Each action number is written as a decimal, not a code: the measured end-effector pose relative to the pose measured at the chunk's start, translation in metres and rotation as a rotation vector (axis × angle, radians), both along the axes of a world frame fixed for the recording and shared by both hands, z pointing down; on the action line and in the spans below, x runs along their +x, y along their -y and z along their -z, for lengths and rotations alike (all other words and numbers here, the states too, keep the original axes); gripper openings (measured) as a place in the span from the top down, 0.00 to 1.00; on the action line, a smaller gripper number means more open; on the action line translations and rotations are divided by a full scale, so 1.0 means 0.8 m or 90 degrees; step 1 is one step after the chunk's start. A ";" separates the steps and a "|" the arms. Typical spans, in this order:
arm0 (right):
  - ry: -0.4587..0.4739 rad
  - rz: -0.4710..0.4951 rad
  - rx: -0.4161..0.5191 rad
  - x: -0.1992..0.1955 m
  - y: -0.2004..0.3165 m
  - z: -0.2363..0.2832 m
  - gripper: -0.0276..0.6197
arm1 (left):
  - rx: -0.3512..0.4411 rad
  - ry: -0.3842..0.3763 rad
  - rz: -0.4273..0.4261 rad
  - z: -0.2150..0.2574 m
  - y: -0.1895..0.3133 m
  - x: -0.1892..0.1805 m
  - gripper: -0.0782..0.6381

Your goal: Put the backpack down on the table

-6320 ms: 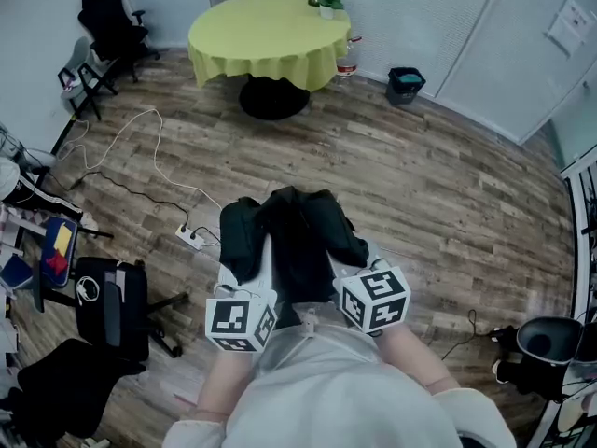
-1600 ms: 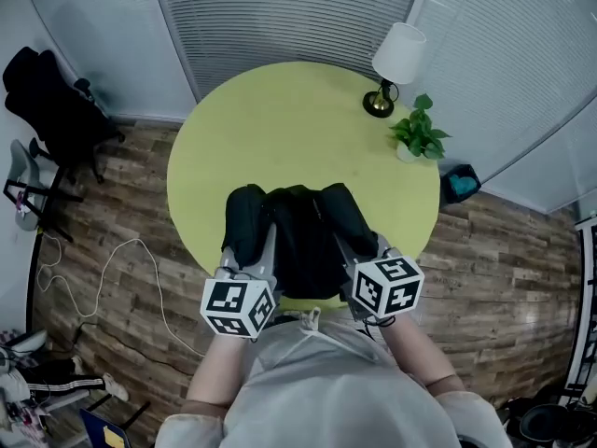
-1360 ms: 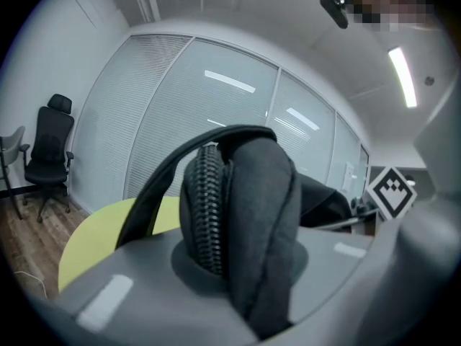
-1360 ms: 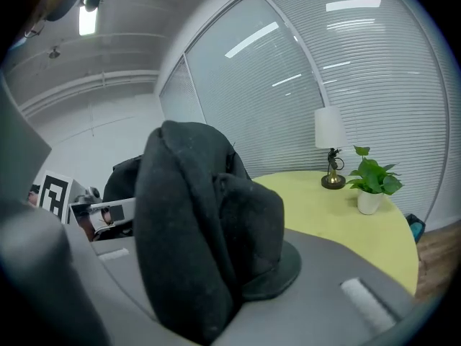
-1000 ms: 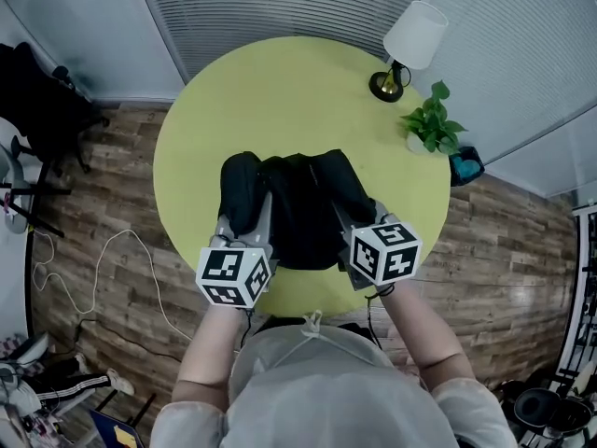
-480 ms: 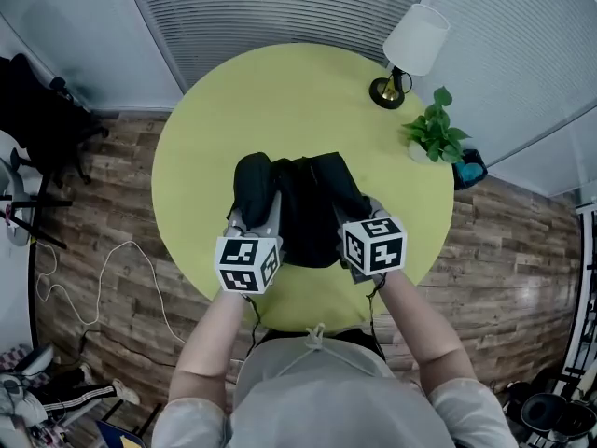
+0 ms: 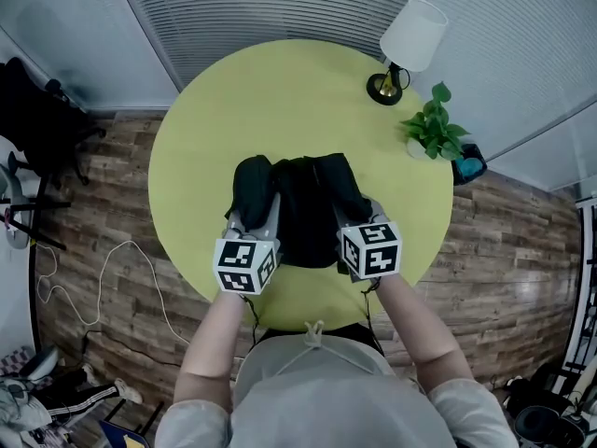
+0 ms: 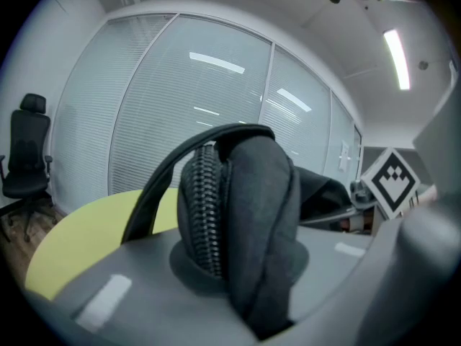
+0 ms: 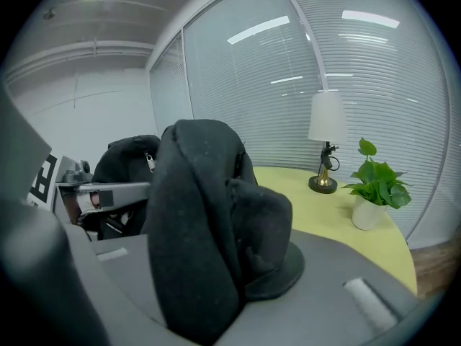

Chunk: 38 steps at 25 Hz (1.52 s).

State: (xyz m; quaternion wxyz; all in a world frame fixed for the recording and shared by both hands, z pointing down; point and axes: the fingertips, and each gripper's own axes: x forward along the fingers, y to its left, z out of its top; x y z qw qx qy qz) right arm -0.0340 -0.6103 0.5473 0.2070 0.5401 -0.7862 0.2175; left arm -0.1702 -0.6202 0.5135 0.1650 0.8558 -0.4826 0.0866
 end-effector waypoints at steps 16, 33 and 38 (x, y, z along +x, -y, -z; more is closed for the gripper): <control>-0.029 -0.032 0.059 0.021 -0.017 -0.026 0.36 | -0.030 -0.008 0.048 -0.040 -0.019 -0.024 0.62; -0.009 -0.150 0.139 0.065 -0.098 0.021 0.33 | -0.011 -0.035 0.174 -0.007 -0.114 -0.057 0.39; -0.004 -0.148 0.158 0.061 -0.141 0.038 0.51 | 0.019 -0.028 0.182 0.021 -0.160 -0.043 0.51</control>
